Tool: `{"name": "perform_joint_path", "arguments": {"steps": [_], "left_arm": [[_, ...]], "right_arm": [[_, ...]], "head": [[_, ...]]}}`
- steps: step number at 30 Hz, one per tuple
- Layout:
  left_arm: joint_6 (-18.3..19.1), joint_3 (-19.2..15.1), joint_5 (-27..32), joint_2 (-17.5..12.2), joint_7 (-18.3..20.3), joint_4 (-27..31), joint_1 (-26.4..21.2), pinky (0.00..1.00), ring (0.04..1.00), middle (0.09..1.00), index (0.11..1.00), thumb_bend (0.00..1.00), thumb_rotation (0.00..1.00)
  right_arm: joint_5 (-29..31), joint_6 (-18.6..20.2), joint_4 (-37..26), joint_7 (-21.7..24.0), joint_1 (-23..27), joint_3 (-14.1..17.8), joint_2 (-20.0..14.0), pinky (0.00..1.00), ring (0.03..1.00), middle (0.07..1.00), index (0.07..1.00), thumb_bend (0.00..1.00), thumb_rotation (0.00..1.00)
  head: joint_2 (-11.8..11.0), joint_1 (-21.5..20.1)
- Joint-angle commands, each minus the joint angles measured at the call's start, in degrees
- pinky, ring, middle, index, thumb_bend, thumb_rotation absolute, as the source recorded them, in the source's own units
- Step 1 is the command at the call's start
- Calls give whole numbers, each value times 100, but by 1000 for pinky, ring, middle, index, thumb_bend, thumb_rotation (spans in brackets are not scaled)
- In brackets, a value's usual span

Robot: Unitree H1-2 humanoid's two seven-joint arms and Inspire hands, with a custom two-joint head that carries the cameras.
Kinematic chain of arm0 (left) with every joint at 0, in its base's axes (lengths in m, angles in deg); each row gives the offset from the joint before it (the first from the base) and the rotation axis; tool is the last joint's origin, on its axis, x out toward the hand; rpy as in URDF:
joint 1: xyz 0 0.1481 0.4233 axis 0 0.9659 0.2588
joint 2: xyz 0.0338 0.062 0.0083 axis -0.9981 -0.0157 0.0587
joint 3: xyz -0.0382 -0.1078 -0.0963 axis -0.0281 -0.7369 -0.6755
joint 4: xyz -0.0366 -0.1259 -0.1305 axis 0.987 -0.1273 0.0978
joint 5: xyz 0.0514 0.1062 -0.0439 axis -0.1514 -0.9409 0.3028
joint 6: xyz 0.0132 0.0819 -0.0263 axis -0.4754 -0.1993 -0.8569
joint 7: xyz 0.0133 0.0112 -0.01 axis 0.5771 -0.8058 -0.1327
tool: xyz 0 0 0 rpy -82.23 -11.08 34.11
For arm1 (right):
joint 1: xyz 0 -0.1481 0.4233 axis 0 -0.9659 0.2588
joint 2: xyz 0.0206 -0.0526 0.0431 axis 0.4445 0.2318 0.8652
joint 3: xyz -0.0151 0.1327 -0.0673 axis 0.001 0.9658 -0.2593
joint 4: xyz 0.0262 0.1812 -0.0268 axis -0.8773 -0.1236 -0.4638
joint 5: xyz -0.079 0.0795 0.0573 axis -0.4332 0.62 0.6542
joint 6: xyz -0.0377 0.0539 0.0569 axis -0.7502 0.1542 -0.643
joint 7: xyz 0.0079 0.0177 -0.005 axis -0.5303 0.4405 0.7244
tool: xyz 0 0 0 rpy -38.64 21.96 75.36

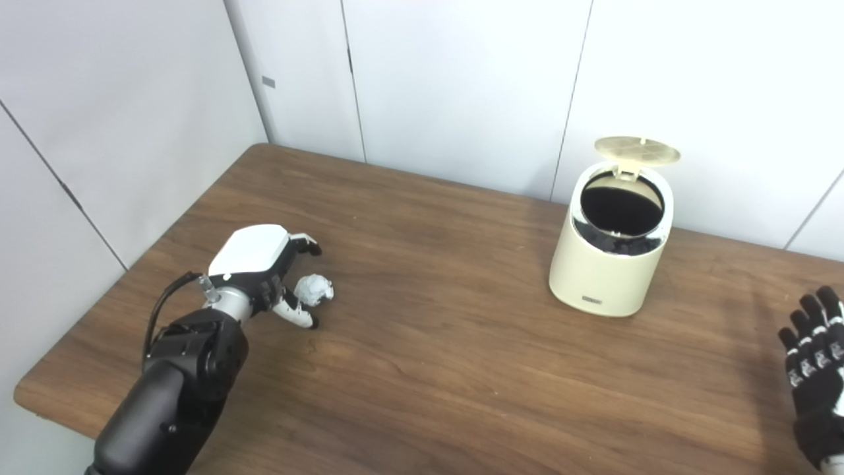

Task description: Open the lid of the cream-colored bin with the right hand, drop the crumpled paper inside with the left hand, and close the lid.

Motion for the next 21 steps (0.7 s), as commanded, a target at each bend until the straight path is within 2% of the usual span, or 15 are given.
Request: {"name": "perform_joint_path", "arguments": {"steps": [1,8,17,21], "left_arm": [[-68,-111,-43,-245,-173,-71,-148,665,819,822,775,933,78],[-215,-114,221,-218,-371,-415,-264,625,778,794,759,910,47],[-332,-66,398,-178,-597,-524,-375,619,738,764,738,878,27],[-347,-31,396,-176,-686,-528,-420,587,706,736,715,864,1]], "right_arm": [[8,-105,-208,-2,150,9,-14,1000,996,972,966,594,1000],[-44,-30,-305,-44,135,-25,-5,994,994,969,967,592,1000],[23,35,-350,-52,144,-16,8,1000,993,964,965,598,1000],[11,93,-420,-56,129,-33,4,1000,992,962,971,599,1000]], "head": [[11,-2],[17,-12],[48,-17],[64,-20]]}}
